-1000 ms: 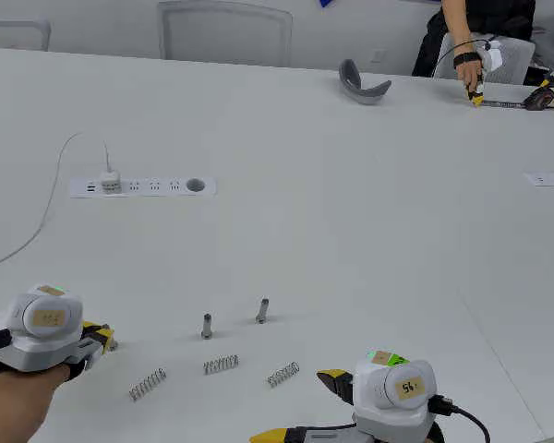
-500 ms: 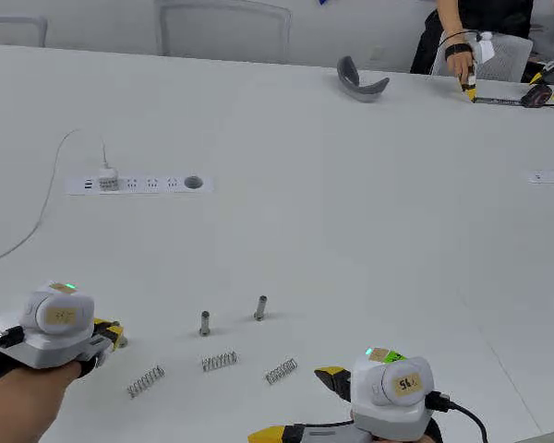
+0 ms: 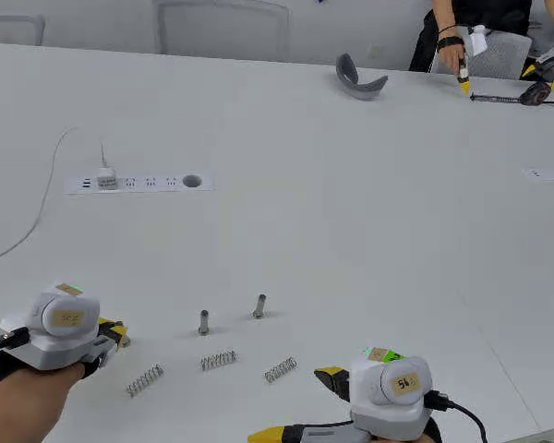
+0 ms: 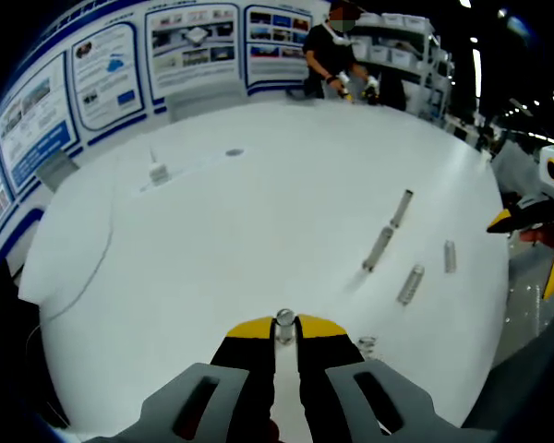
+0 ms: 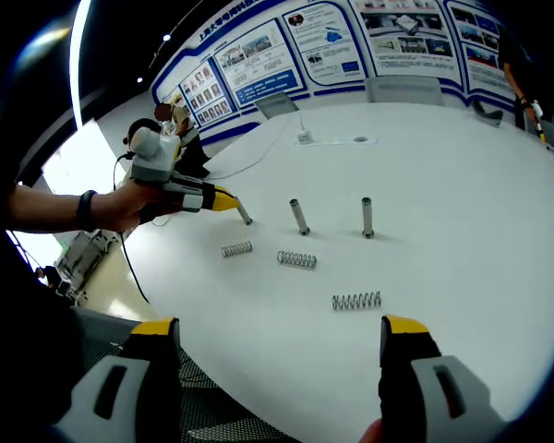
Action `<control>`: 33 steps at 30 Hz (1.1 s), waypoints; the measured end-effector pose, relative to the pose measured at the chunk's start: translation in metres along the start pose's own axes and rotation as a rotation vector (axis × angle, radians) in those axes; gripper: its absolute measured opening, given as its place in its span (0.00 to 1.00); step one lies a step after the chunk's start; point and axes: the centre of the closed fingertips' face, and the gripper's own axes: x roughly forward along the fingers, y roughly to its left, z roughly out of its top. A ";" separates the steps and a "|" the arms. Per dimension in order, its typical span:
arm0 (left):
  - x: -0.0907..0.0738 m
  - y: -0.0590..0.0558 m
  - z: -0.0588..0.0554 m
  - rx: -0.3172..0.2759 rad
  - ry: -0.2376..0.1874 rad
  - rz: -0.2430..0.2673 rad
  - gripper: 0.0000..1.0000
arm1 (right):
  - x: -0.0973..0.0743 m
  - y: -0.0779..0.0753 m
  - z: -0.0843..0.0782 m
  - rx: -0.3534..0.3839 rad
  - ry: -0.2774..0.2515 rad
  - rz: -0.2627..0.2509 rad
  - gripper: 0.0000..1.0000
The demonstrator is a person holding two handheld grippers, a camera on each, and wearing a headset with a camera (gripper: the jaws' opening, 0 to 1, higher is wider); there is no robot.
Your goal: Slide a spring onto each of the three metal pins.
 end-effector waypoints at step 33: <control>0.004 -0.001 -0.014 0.031 0.031 -0.010 0.09 | 0.000 0.000 0.000 -0.001 0.001 0.001 0.91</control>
